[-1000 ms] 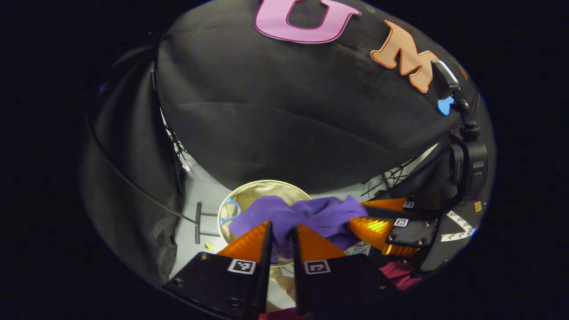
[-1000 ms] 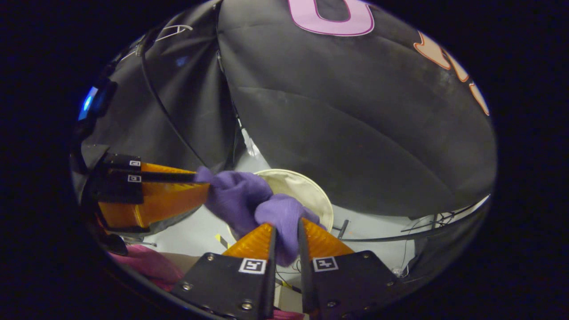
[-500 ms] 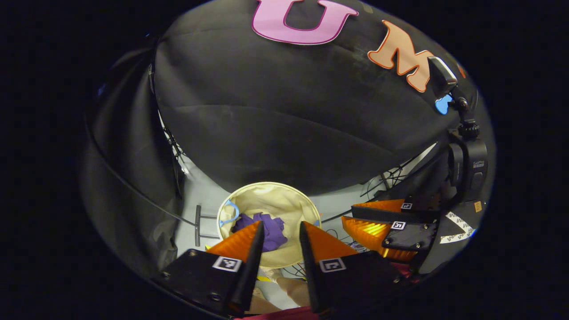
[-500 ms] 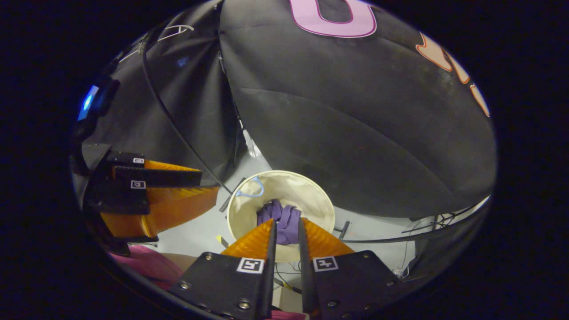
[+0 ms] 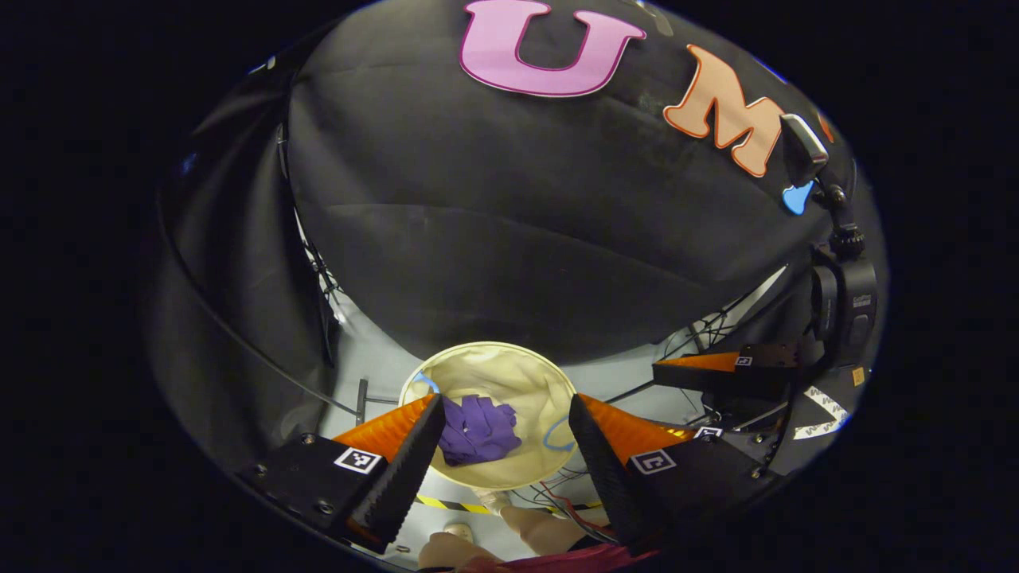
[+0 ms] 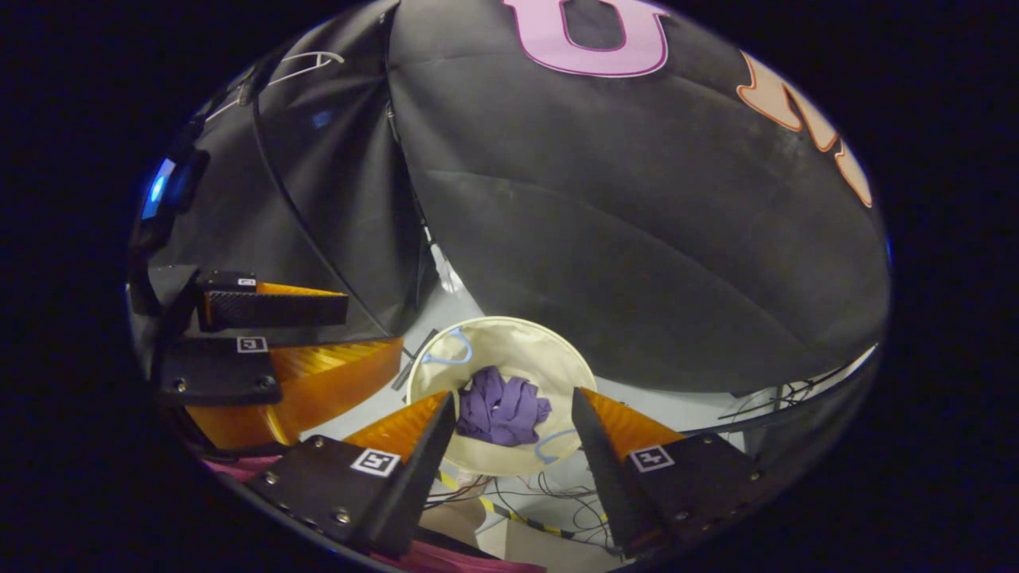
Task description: Grasp the clothes on the hanger with both hands and then place them into the laundry hamper below.
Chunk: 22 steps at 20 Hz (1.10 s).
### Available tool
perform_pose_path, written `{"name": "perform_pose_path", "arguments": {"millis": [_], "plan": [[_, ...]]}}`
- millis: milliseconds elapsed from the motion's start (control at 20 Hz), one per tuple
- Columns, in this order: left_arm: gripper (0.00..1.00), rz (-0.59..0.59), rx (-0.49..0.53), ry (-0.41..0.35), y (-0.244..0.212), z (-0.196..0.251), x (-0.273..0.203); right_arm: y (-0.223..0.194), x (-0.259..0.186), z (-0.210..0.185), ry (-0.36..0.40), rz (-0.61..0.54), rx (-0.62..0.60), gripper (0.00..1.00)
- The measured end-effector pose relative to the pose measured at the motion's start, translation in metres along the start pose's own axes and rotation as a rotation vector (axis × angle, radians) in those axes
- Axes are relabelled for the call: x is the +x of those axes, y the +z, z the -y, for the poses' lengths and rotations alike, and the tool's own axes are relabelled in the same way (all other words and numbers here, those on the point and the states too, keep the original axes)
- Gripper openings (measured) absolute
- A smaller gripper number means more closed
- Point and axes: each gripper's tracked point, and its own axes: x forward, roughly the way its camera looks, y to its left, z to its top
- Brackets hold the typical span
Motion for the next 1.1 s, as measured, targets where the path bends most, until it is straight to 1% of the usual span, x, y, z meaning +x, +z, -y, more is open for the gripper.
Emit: {"name": "perform_pose_path", "arguments": {"millis": [50,100,150,200,400,450,500,550,600,650,750,800,1000,1100], "plan": [[0.98,0.017,0.010,0.003,0.002,-0.002,-0.003,-0.002,-0.003,0.001,-0.011,0.008,0.005,0.96],[0.98,0.034,0.022,0.001,0.007,-0.002,-0.009,-0.001,-0.008,0.002,-0.023,0.016,0.009,0.99],[0.98,0.054,0.033,0.001,0.010,-0.003,-0.015,-0.002,-0.016,0.003,-0.039,0.029,0.014,0.96],[0.98,0.075,0.050,0.002,0.014,-0.004,-0.022,0.000,-0.024,0.002,-0.054,0.044,0.018,1.00],[0.98,0.155,0.119,-0.013,0.023,-0.005,-0.066,0.005,-0.065,-0.010,-0.119,0.121,0.059,1.00],[0.98,0.171,0.134,-0.017,0.023,-0.004,-0.077,0.007,-0.077,-0.016,-0.133,0.144,0.075,0.96],[0.97,0.193,0.149,-0.023,0.024,-0.004,-0.090,0.008,-0.091,-0.021,-0.146,0.170,0.090,0.96],[0.97,0.213,0.164,-0.030,0.026,-0.004,-0.103,0.009,-0.102,-0.027,-0.161,0.196,0.102,1.00],[1.00,0.236,0.177,-0.036,0.027,-0.004,-0.117,0.015,-0.118,-0.033,-0.180,0.226,0.112,0.96],[0.97,0.258,0.194,-0.040,0.027,-0.005,-0.130,0.021,-0.134,-0.040,-0.201,0.265,0.121,0.96],[0.97,0.311,0.231,-0.049,0.031,-0.003,-0.159,0.026,-0.161,-0.047,-0.240,0.333,0.141,0.96],[0.97,0.329,0.244,-0.056,0.032,-0.002,-0.171,0.029,-0.177,-0.049,-0.259,0.366,0.153,1.00],[0.97,0.411,0.269,-0.093,0.037,0.003,-0.226,0.041,-0.234,-0.051,-0.332,0.489,0.206,0.98],[0.96,0.455,0.269,-0.105,0.049,0.010,-0.250,0.041,-0.261,-0.065,-0.346,0.550,0.230,0.96]]}}
